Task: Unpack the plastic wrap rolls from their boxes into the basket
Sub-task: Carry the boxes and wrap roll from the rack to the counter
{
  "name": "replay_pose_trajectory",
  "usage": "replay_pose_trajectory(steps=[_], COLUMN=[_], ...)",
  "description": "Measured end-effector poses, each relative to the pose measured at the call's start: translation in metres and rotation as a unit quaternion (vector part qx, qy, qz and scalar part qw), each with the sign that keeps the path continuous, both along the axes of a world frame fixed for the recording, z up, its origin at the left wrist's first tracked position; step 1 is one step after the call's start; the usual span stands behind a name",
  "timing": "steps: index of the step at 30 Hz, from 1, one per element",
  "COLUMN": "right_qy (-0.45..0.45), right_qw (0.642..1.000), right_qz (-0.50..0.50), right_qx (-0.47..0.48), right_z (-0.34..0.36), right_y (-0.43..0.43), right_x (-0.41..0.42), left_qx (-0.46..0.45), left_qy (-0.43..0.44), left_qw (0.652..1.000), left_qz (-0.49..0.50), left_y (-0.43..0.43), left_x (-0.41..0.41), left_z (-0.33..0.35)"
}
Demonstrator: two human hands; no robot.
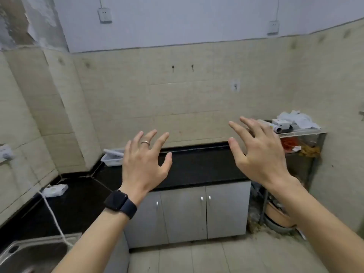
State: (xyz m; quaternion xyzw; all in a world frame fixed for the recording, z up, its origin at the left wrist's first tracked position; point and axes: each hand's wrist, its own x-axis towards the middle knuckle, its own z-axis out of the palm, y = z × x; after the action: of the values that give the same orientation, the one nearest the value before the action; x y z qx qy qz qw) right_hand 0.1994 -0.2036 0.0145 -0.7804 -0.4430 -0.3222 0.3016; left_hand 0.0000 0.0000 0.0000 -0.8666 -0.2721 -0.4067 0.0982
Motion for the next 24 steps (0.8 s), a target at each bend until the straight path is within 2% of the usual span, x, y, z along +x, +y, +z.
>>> replay_pose_trajectory(steps=[6, 15, 20, 24], right_qy=[0.039, 0.127, 0.178, 0.181], right_qw=[0.999, 0.987, 0.978, 0.975], right_qz=[-0.009, -0.067, -0.073, -0.073], right_qx=[-0.014, -0.068, -0.085, -0.106], right_z=[-0.084, -0.193, -0.214, -0.218], right_y=[-0.013, -0.010, -0.005, -0.002], right_x=[0.014, 0.131, 0.222, 0.292], left_qx=[-0.071, -0.164, -0.216, -0.230], left_qy=[0.039, 0.164, 0.187, 0.186], left_qw=[0.996, 0.972, 0.957, 0.954], left_qz=[-0.034, -0.045, -0.039, -0.039], left_y=[-0.007, 0.007, 0.012, 0.014], left_x=[0.039, 0.174, 0.268, 0.341], left_z=[-0.086, -0.176, -0.198, -0.203])
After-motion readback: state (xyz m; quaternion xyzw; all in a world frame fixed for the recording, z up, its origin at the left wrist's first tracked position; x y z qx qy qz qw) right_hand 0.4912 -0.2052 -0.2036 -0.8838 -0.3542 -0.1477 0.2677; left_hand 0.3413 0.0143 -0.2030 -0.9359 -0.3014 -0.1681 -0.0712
